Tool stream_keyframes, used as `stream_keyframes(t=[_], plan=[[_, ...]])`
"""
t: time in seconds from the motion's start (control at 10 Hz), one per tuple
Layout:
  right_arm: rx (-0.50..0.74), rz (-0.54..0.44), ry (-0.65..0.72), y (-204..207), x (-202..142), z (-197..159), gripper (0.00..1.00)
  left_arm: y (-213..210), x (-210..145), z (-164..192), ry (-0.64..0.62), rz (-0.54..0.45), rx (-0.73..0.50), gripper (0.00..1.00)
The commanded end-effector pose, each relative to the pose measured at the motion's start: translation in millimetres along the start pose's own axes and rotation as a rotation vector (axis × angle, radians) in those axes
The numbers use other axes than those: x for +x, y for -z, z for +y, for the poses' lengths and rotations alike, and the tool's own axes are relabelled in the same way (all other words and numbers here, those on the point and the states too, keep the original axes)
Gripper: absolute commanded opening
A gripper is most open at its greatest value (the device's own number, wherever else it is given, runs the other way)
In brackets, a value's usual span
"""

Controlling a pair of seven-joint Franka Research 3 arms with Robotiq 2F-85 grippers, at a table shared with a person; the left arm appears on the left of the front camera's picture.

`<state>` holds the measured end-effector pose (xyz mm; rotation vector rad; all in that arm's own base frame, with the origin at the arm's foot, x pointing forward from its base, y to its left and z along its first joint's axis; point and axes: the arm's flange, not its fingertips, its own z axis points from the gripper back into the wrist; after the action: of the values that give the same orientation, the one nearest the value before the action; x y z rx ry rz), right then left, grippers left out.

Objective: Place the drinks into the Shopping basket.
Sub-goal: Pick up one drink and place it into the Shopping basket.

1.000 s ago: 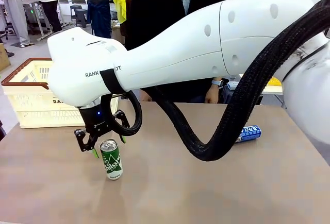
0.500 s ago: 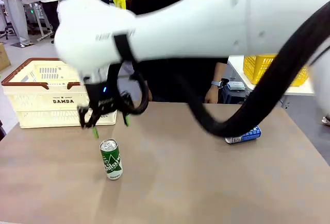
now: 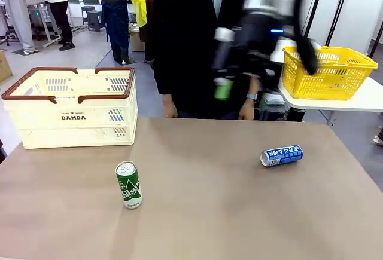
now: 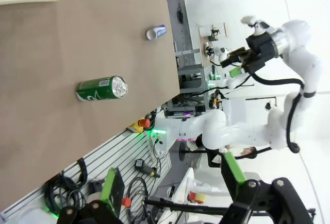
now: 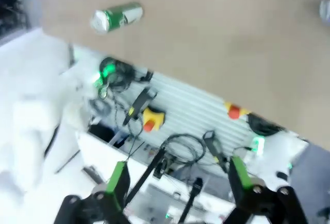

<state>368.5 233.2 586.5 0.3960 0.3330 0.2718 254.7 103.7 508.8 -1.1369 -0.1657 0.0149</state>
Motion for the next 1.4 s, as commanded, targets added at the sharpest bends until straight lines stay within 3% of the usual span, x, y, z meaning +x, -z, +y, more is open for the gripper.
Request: stream_keyframes(t=[0.0, 0.2, 0.4, 0.5, 0.7, 0.8, 1.3], plan=[[0.283, -0.038, 0.070, 1, -62, -115, 1.00, -1, -1, -4, -0.010, -0.002, -0.019, 1.00], [0.693, -0.187, 0.101, -5, -117, -197, 1.00, -1, -1, -4, -0.010, -0.002, -0.019, 1.00], [1.011, -0.432, 0.230, 2, -171, -267, 1.00, -1, -1, -4, -0.010, -0.002, -0.019, 1.00], [1.084, -0.516, 0.320, 14, -183, -290, 1.00, -1, -1, -4, -0.010, -0.002, -0.019, 1.00], [1.108, -0.648, 0.327, 42, -187, -306, 1.00, -1, -1, -4, -0.010, -0.002, -0.019, 1.00], [1.002, -0.402, 0.315, 13, -195, -312, 1.00, -1, -1, -4, -0.010, -0.002, -0.019, 1.00], [1.002, -0.402, 0.315, 13, -195, -312, 1.00, -1, -1, -4, -0.010, -0.002, -0.019, 1.00]])
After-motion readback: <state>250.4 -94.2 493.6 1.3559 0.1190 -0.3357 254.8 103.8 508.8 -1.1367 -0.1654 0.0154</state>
